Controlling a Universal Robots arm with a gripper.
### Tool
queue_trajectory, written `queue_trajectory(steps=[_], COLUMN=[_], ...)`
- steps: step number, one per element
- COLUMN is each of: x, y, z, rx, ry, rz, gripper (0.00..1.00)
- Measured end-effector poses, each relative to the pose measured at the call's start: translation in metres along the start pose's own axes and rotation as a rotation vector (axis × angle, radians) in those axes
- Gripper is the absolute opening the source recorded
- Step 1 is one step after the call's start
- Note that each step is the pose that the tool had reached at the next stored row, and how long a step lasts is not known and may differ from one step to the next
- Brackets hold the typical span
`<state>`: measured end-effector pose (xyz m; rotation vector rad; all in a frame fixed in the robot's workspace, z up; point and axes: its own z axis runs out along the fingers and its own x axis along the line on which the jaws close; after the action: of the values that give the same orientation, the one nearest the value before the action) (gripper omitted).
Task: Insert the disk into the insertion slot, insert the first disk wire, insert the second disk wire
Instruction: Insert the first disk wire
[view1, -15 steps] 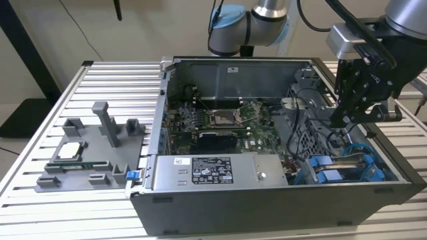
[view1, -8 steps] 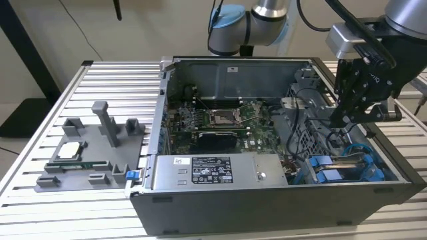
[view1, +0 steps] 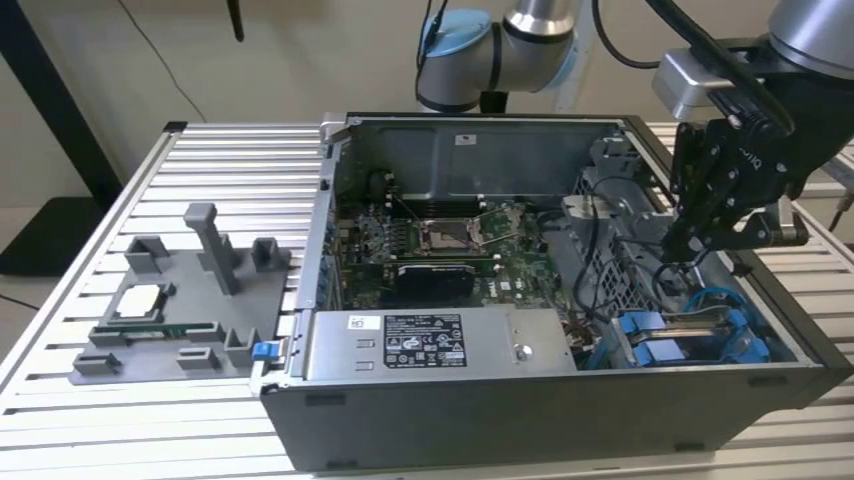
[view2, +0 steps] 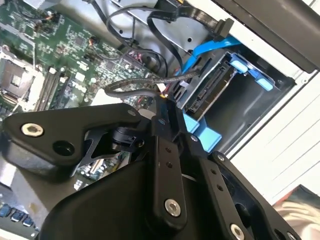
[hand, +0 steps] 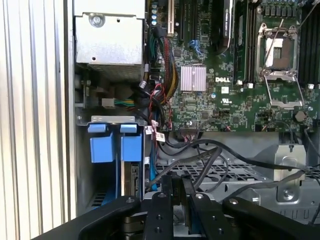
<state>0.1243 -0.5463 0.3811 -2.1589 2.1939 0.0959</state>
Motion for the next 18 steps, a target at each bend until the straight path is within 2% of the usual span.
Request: queue_trajectory(steps=[2, 6, 10, 18], x=[0.0000, 0.0003, 0.0009, 0.0064], y=[0.0000, -0.0009, -0.0036, -0.0133], z=[0.0006, 0.0029, 0.0063, 0.0127], rx=[0.0003, 0.0007, 0.0007, -0.0046], ry=[0.0207, 0.0442, 0.0522, 0.0578], rz=[0.000, 0.000, 0.000, 0.000], gripper=[0.00, 0.00, 0.00, 0.00])
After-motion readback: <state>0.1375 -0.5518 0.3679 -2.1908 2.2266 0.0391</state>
